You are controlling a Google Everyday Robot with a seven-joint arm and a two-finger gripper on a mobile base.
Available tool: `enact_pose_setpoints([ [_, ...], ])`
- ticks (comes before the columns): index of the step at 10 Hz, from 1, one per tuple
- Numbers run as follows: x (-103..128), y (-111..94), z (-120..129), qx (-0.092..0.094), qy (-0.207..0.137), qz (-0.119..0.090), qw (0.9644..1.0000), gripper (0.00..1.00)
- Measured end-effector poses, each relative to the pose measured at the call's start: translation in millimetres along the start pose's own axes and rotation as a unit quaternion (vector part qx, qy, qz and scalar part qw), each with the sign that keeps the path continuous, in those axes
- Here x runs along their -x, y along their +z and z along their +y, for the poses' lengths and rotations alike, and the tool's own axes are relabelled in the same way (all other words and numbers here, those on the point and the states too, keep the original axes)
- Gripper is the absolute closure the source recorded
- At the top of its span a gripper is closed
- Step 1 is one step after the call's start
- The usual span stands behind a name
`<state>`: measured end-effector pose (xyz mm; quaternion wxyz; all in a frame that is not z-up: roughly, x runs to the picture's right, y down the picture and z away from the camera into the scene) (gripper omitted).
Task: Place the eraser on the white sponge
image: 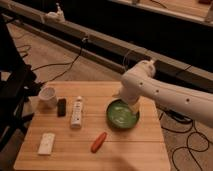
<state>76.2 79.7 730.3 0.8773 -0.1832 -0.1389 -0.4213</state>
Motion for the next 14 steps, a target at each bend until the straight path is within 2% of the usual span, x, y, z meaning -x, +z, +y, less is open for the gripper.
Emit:
enact_pose_setpoints([
  [1,25,2,-20,-0.006,-0.045,-0.004,0.9990,0.20],
  [2,48,5,-36,-0.010,-0.083,-0.009,0.9964,0.20],
  [4,89,10,-60,-0.019,-0.135,-0.030,0.9902,0.20],
  [8,89,10,-59,-0.019,-0.133,-0.030,0.9904,0.20],
  [9,87,12,-60,-0.025,-0.129,-0.035,0.9908,0.20],
  [10,87,19,-71,-0.039,-0.128,-0.044,0.9900,0.20],
  [12,93,31,-102,-0.058,-0.149,-0.059,0.9854,0.20],
  [14,102,40,-138,-0.071,-0.189,-0.065,0.9772,0.20],
])
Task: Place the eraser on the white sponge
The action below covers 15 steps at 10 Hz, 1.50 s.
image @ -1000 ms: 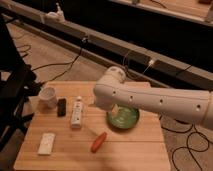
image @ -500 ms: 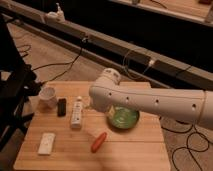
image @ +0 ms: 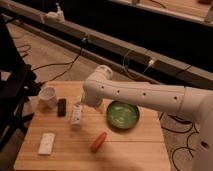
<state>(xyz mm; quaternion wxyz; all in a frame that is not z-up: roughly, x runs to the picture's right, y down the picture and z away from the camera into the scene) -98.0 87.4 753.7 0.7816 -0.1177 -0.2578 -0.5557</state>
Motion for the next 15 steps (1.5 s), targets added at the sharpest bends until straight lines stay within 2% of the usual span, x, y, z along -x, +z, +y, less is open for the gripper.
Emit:
enact_pose_setpoints([
  [1,-2,5,-15,-0.005,-0.019,-0.001,0.9998,0.20],
  [3,1,17,-60,-0.023,-0.070,-0.011,0.9972,0.20],
  [6,16,25,-111,-0.056,-0.104,-0.018,0.9928,0.20],
  [11,14,26,-112,-0.054,-0.109,-0.016,0.9924,0.20],
  [15,24,44,-145,-0.056,-0.165,-0.016,0.9845,0.20],
])
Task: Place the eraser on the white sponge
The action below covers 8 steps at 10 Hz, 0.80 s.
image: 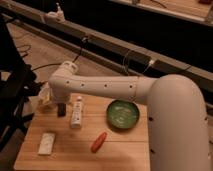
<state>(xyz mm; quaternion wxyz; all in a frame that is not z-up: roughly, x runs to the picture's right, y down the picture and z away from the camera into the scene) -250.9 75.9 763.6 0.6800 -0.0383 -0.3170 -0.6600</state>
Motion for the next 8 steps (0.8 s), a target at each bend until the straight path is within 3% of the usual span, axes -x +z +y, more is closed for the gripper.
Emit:
enact_pose_setpoints([
  [4,4,42,-30,-0.019,-0.046,-0.030,0.9983,0.20],
  [6,-1,62,-24,-0.020,-0.054,-0.042,0.9975,0.20],
  [8,-7,81,-2,-0.004,-0.049,-0.058,0.9971,0.20],
])
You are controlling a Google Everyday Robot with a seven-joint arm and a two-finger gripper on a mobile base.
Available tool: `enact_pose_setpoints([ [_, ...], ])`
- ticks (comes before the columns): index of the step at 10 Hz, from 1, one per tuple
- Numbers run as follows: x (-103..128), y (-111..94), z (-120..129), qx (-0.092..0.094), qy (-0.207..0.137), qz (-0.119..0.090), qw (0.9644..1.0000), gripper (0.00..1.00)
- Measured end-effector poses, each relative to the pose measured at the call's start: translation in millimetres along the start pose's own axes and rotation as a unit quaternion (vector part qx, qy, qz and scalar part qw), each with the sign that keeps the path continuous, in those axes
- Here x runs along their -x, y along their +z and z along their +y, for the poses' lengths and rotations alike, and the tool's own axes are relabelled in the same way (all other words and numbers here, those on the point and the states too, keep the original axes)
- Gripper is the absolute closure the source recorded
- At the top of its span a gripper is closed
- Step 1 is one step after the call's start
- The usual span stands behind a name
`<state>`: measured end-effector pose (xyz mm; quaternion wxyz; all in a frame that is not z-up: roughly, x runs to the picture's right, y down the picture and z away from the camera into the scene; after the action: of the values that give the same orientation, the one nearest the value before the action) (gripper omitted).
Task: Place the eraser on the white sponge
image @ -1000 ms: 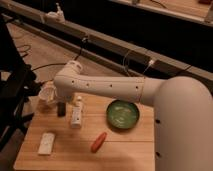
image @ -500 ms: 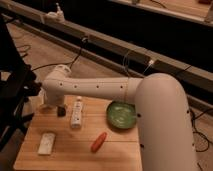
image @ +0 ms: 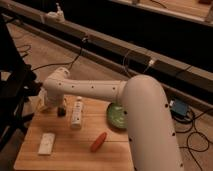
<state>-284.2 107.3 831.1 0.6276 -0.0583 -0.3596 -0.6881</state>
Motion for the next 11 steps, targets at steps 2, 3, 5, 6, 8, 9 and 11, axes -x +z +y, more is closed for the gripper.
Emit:
enact_pose_setpoints([
  [2,-4,13,17,0.012,0.005,-0.012,0.9999,0.20],
  [3,-5,14,15,0.009,0.004,-0.013,0.9999,0.20],
  [5,-5,15,15,0.009,0.003,-0.013,0.9999,0.20],
  [6,-5,14,15,0.009,0.004,-0.013,0.9999,0.20],
  [8,-6,21,20,0.009,0.009,-0.016,0.9998,0.20],
  [9,-8,29,28,0.012,0.014,-0.022,0.9996,0.20],
  [11,-10,44,46,0.022,0.022,-0.036,0.9989,0.20],
])
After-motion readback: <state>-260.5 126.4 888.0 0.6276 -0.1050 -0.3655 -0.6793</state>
